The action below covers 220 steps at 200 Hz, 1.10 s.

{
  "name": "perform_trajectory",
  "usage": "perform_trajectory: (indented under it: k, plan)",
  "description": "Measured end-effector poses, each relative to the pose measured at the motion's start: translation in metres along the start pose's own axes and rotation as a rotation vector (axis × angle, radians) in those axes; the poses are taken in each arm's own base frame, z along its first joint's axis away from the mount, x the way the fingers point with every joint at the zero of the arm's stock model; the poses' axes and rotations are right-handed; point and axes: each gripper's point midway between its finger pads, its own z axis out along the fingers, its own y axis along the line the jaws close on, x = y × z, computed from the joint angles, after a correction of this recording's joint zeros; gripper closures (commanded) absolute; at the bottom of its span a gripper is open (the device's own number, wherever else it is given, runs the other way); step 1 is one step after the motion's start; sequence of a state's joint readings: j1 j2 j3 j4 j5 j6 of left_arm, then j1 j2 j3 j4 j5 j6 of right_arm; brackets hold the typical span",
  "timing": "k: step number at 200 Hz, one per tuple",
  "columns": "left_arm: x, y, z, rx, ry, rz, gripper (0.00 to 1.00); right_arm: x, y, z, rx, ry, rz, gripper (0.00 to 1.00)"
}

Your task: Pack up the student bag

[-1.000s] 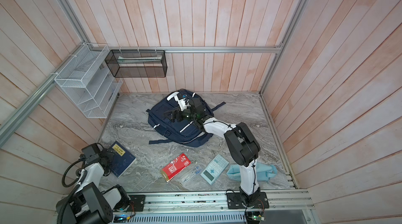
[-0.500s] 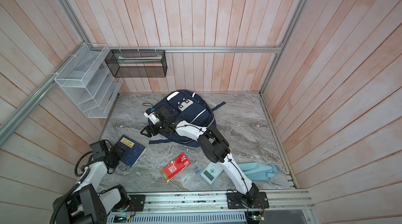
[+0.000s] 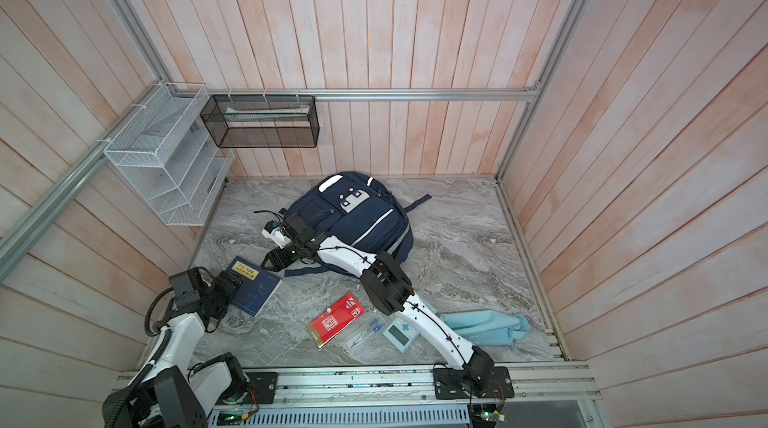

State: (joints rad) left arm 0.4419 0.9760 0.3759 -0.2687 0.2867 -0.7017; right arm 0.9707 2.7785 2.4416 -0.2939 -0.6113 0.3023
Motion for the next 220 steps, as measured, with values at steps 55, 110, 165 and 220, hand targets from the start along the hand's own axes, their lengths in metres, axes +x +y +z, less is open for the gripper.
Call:
perform_trajectory:
  k: [55, 110, 165, 220]
  plan:
    - [0.009, -0.009, 0.003, 0.053, 0.053, 0.011, 0.19, 0.020, 0.019, 0.005, -0.072, 0.061, 0.066, 0.60]
    - [0.014, -0.006, 0.011, 0.053, 0.082, 0.005, 0.19, 0.032, 0.019, 0.003, -0.096, 0.091, 0.146, 0.68]
    - [0.015, -0.010, 0.012, 0.087, 0.077, 0.008, 0.19, 0.033, 0.027, 0.001, -0.154, 0.109, 0.237, 0.66]
    - [0.020, -0.019, 0.013, 0.141, 0.103, -0.004, 0.19, 0.042, 0.033, 0.001, -0.219, 0.148, 0.303, 0.89]
